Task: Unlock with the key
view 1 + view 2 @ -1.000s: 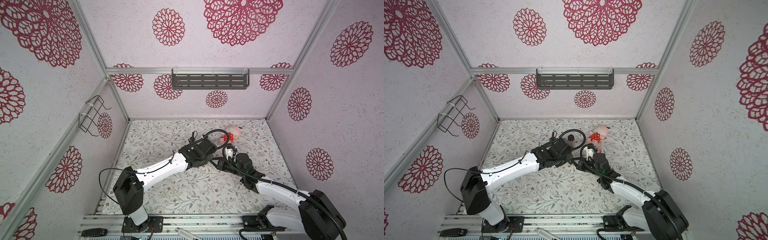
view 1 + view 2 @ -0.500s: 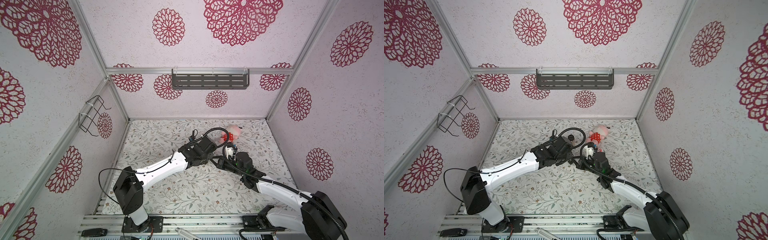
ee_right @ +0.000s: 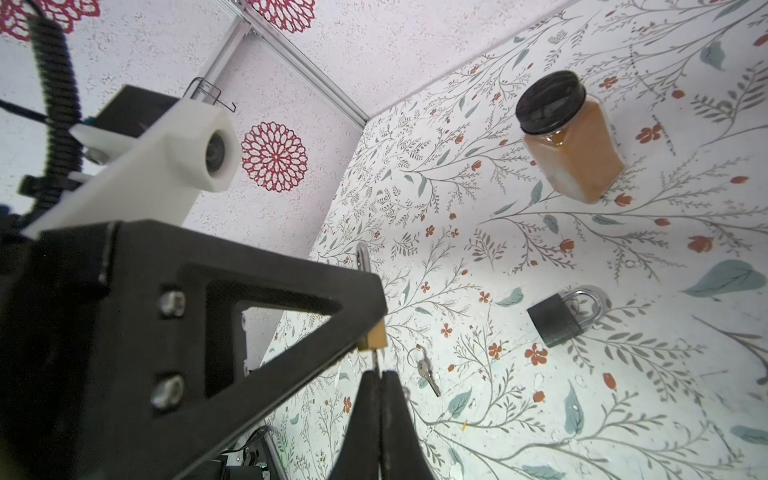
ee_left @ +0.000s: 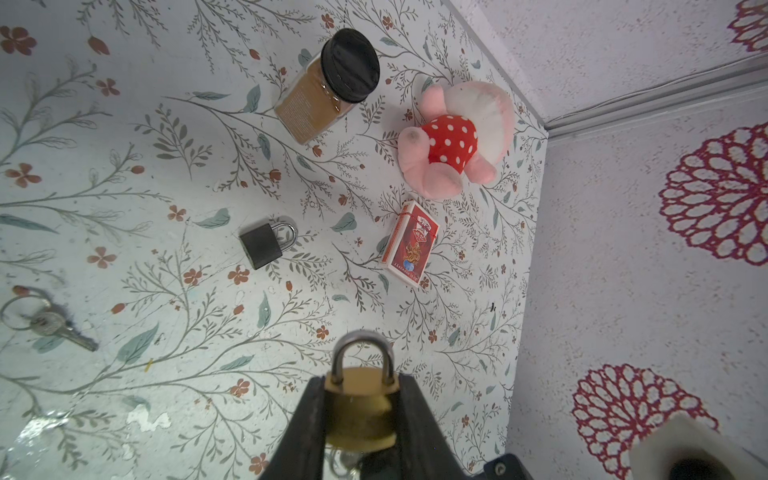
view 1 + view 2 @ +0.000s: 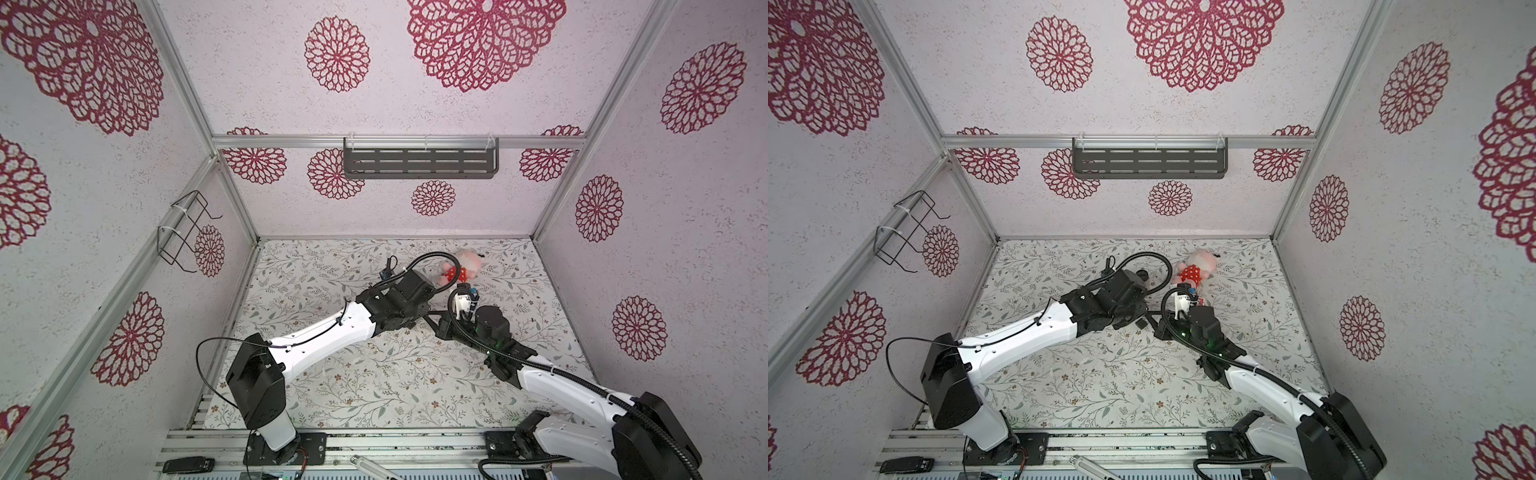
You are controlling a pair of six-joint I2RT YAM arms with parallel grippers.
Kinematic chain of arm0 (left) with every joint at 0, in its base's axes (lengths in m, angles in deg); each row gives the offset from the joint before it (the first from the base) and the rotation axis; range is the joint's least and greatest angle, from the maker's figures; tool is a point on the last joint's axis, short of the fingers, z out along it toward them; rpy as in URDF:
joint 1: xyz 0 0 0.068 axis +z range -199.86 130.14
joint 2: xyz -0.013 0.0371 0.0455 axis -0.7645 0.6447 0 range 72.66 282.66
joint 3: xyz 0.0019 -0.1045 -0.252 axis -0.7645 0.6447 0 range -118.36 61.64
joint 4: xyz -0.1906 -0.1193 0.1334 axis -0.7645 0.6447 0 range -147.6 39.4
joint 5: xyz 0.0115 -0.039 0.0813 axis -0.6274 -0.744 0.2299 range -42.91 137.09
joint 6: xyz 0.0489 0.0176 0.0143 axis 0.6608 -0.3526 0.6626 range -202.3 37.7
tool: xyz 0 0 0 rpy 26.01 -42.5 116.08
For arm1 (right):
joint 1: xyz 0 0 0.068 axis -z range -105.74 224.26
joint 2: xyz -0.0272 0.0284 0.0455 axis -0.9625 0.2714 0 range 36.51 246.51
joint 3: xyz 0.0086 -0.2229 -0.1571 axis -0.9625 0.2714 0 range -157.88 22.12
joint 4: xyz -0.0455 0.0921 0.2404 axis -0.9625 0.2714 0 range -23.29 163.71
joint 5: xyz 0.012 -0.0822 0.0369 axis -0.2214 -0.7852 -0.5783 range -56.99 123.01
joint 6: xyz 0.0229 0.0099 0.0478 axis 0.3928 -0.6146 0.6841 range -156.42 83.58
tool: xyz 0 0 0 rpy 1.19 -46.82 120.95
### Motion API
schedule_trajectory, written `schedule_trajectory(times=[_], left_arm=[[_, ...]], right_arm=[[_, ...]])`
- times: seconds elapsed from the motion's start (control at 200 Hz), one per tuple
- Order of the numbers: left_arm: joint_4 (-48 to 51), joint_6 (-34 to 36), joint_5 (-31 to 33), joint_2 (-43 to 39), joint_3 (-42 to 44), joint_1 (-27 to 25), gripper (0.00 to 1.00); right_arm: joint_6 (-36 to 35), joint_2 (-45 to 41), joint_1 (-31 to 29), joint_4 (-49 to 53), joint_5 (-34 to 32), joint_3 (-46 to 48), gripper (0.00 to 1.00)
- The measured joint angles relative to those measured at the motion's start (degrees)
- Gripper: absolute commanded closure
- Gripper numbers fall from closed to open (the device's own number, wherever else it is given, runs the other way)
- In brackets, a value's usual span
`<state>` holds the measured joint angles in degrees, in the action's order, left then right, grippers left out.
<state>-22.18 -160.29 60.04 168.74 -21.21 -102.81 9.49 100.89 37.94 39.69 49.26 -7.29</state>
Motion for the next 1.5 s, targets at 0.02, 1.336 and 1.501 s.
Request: schedule_trajectory(times=[0.02,1.336,1.501], left_arm=[[0.00,0.00,0.07,0.00,0.00,0.00,1.00],[-12.61,-0.44,1.77,-6.51,6.71,-0.44,1.00],[-14.69,0.22,1.99,-7.56,6.71,-0.26,1.00]], right_arm=[[0.20,0.00,0.00,-0.09,0.00,0.00,0.92],[19.89,-0.42,0.37,-10.01,-0.11,0.94,1.00],[25.33,-0.31,0.81,-13.77,0.02,0.92,1.00]])
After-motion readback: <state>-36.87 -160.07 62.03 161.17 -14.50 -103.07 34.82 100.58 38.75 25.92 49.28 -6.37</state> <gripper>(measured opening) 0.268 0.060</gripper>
